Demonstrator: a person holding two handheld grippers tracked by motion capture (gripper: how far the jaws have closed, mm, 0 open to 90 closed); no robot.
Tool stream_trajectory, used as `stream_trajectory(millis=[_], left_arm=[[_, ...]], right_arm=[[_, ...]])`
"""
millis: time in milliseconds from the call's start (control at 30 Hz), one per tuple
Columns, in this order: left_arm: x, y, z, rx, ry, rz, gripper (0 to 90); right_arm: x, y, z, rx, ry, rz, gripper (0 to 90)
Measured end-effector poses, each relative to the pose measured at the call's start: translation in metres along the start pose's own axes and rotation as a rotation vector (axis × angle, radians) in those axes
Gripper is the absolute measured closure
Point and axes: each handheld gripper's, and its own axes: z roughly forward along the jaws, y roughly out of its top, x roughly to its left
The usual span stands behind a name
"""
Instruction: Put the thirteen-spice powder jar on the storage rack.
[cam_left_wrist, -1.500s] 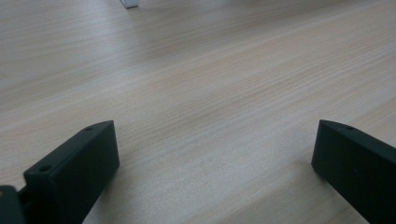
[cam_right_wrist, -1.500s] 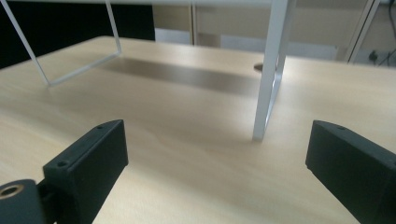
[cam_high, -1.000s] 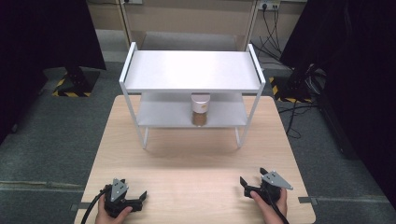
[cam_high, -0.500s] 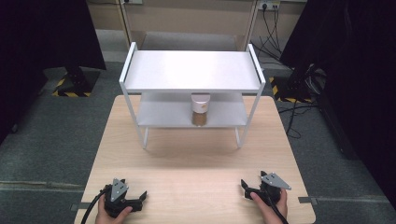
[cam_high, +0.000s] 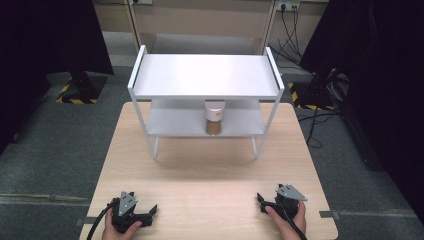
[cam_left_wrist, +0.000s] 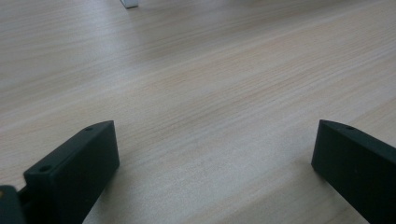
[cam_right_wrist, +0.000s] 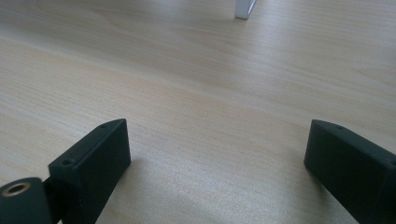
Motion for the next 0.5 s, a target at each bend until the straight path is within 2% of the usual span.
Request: stream_trajectory(millis=[500], left_arm=[[0.0001,0.0001,0.0000,0.001,0.000,0.000,0.0]], right_arm=[[0.0014,-0.0002,0.0001,-0.001,-0.006,0.003,7.3]])
